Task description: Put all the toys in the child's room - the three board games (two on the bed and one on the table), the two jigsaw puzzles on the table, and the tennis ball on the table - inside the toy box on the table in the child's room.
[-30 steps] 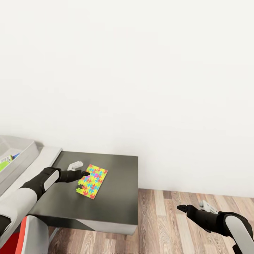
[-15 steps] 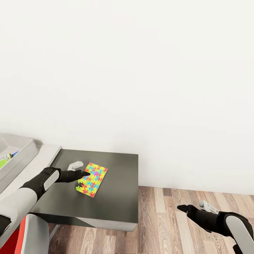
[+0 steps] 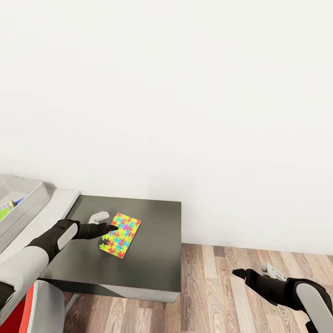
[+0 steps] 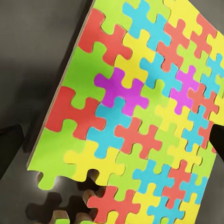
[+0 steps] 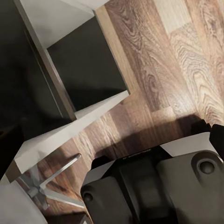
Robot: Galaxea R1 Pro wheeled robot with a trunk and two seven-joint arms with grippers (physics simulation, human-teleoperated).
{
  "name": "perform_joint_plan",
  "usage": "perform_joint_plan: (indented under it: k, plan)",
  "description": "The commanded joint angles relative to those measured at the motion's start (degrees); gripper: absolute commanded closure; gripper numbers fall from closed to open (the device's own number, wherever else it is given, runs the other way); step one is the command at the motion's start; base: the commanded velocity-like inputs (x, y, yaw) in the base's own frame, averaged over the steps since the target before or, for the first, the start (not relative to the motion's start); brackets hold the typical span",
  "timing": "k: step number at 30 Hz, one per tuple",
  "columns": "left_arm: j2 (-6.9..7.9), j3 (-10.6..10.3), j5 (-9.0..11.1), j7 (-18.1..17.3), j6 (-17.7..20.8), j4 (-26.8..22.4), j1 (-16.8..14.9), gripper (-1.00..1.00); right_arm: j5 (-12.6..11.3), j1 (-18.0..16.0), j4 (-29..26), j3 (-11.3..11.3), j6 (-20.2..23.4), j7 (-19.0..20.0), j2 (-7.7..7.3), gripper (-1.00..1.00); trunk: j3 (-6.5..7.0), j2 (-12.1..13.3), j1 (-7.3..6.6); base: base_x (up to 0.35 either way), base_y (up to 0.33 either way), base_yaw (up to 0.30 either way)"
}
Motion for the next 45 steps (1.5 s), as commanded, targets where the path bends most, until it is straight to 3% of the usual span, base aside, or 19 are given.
perform_joint_plan:
  k: [1, 20, 45]
  plan:
    - [0.05, -0.2, 0.2, -0.1, 0.2, 0.0, -0.1, -1.0, -0.6, 0.0, -0.1, 0.0, 0.1, -0.6, 0.0, -1.0, -0.1, -0.1, 0.03, 0.0, 0.0, 0.0]
    - [0.05, -0.2, 0.2, -0.1, 0.2, 0.0, -0.1, -1.0, -0.6, 0.0, -0.1, 0.0, 0.1, -0.6, 0.03, -1.0, -0.1, -0.1, 0.03, 0.0, -0.004, 0.0]
    - [0.01, -0.3, 0.2, -0.1, 0.2, -0.1, -0.1, -1.0, -0.6, 0.0, -0.1, 0.0, 0.1, -0.5, 0.03, -1.0, -0.1, -0.1, 0.03, 0.0, -0.116, 0.0]
